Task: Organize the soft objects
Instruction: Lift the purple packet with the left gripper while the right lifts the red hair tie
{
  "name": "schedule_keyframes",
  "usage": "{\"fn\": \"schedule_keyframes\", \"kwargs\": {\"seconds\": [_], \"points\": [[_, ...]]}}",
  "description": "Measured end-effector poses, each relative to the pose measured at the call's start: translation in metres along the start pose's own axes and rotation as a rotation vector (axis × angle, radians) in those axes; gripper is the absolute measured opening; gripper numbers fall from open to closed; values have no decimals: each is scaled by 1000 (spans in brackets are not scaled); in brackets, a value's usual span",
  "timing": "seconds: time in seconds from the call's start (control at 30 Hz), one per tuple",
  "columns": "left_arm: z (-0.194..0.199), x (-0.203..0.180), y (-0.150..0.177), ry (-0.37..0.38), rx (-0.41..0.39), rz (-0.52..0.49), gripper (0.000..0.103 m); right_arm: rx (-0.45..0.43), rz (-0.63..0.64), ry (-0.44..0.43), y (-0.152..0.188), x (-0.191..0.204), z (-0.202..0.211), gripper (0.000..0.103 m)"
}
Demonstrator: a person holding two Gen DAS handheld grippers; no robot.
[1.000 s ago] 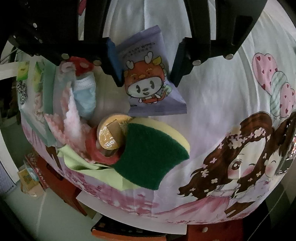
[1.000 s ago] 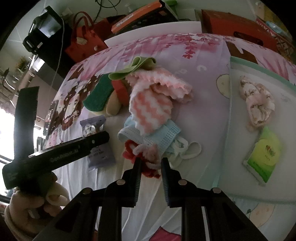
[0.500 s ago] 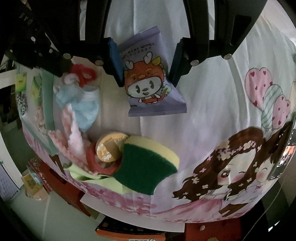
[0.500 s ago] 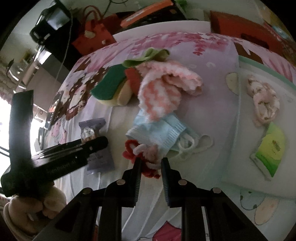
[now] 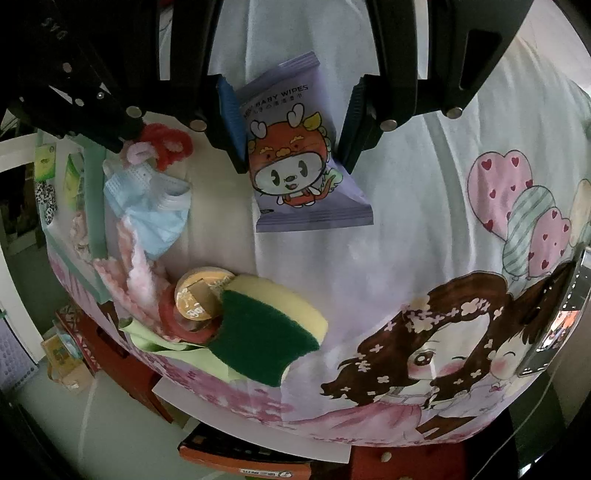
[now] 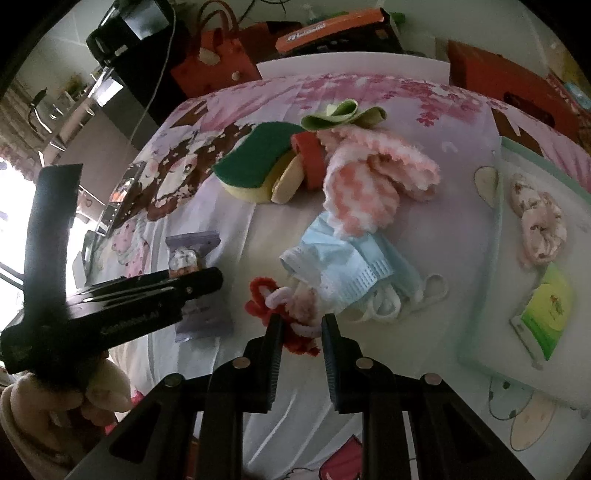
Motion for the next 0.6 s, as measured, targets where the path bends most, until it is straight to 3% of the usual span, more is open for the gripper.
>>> {"fn": "schedule_keyframes", "kwargs": {"seconds": [0.37,0.6], "points": [[-4,-2,0,0,1,-1,50,25,47,34,5,4,-4,27],[-5,-2,1,7,-1,4,50,21,88,32,2,13,-3,35]]}}
Point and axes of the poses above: each gripper's, at about its wrist camera, not at the fingertips, and z roughly against the way its jaws point, x to its left, y to its underside, the point moved 8 cm from there along -z, roughly the way its jaws point, and after that the axes turned 9 degrees about -x, right-handed, at the moved point
